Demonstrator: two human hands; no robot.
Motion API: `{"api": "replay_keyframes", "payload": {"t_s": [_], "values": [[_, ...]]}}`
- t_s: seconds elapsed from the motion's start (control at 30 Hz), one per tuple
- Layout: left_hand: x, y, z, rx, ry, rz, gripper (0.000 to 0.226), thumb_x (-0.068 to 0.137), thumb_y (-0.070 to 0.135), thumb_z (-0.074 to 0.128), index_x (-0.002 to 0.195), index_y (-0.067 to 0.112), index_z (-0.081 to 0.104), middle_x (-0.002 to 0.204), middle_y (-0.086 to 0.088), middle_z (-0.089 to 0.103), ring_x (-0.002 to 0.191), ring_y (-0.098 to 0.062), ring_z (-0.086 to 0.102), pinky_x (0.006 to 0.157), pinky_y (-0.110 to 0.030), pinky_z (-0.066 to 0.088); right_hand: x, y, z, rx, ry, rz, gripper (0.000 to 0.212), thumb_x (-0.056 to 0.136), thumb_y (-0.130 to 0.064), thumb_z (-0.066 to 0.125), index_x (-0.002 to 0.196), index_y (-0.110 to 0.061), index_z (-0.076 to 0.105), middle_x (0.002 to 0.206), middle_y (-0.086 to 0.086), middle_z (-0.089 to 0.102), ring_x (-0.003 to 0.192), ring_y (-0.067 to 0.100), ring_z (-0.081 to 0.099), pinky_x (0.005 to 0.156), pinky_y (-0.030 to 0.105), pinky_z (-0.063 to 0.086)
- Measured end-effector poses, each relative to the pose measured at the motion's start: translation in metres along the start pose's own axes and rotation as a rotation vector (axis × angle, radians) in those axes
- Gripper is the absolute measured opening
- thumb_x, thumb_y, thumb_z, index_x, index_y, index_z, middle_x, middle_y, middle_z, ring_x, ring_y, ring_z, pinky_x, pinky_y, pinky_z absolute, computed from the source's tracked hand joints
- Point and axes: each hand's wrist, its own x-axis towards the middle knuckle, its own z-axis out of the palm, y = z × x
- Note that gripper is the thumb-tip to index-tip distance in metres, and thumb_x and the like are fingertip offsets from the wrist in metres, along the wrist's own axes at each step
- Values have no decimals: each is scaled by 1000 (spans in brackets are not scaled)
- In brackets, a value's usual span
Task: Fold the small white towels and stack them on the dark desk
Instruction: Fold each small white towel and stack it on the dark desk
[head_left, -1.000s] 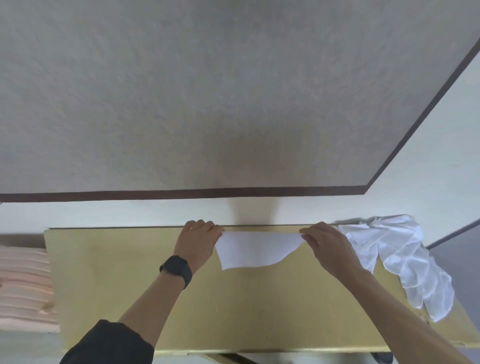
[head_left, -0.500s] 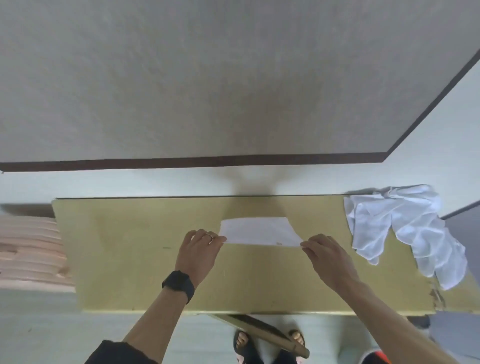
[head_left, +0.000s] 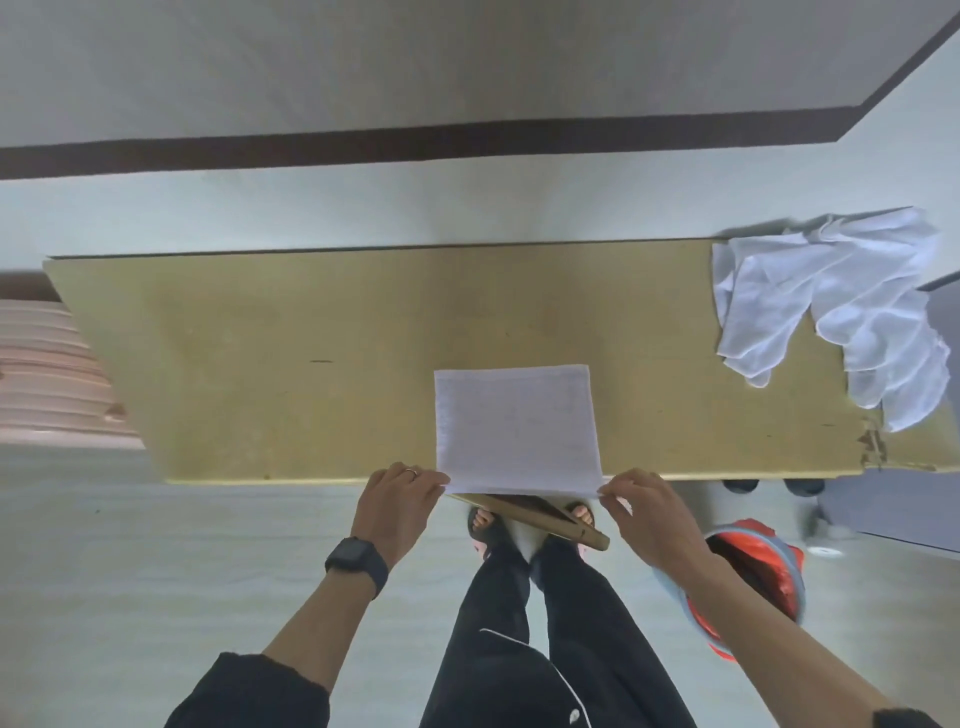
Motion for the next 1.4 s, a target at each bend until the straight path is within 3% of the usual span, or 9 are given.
{"api": "replay_keyframes", "payload": {"t_s": [0.13, 0.27, 0.43, 0.53, 0.67, 0.83, 0.97, 1.13, 1.4], "values": [[39, -3, -15, -322, -183, -283, 11, 97, 29, 61, 104, 27, 70, 94, 9, 71, 94, -14, 61, 83, -31, 47, 40, -13, -14, 147, 51, 34, 24, 100, -31, 55, 114, -24, 72, 114, -7, 67, 106, 15, 57, 87, 24, 35], [90, -19, -18, -606, -137, -465, 7, 92, 31, 68, 91, 35, 73, 86, 11, 72, 83, -5, 64, 67, -8, 43, 91, -27, -25, 305, 159, 123, 23, 100, -31, 54, 114, -27, 71, 101, -10, 60, 90, 10, 53, 79, 22, 35], [133, -34, -2, -656, -91, -506, 12, 93, 32, 66, 102, 38, 73, 86, 14, 69, 81, -6, 63, 64, -4, 40, 138, -31, -21, 553, 305, 232, 17, 97, -26, 60, 111, -24, 70, 96, -8, 66, 92, 12, 62, 69, 4, 37], [144, -40, 7, -649, -65, -520, 19, 94, 33, 65, 110, 41, 71, 86, 17, 70, 82, 4, 62, 68, -7, 41, 150, -30, -16, 559, 348, 227, 18, 97, -23, 59, 110, -22, 71, 96, -7, 67, 90, 10, 62, 69, 2, 37], [148, -40, 13, -623, -47, -535, 18, 95, 34, 64, 109, 40, 73, 90, 18, 71, 78, 11, 60, 64, 0, 40, 154, -26, -10, 517, 367, 203, 19, 98, -23, 59, 110, -23, 73, 98, -7, 65, 88, 5, 60, 70, 1, 38], [152, -42, 19, -552, -38, -555, 17, 95, 36, 63, 106, 39, 76, 94, 15, 73, 73, -4, 64, 70, -17, 49, 158, -25, -11, 464, 382, 193, 17, 97, -24, 59, 107, -25, 73, 97, -8, 66, 87, 5, 62, 70, 2, 38], [157, -41, 21, -525, -61, -570, 15, 94, 37, 60, 102, 38, 73, 90, 17, 71, 80, -7, 66, 77, -32, 56, 164, -25, -12, 414, 383, 198, 14, 96, -24, 60, 102, -26, 73, 91, -8, 65, 81, 3, 61, 69, 6, 38], [164, -43, 20, -460, -115, -578, 12, 93, 37, 57, 99, 38, 67, 90, 17, 69, 86, -12, 65, 76, -35, 56, 171, -27, -14, 368, 379, 209, 12, 93, -25, 62, 98, -27, 73, 86, -6, 65, 76, 7, 61, 66, 8, 37], [165, -43, 18, -395, -133, -573, 6, 92, 38, 54, 92, 40, 60, 87, 20, 65, 80, -6, 61, 73, -34, 55, 170, -28, -12, 332, 387, 200, 9, 93, -25, 62, 98, -26, 70, 87, -6, 65, 75, 5, 60, 63, 13, 37]]}}
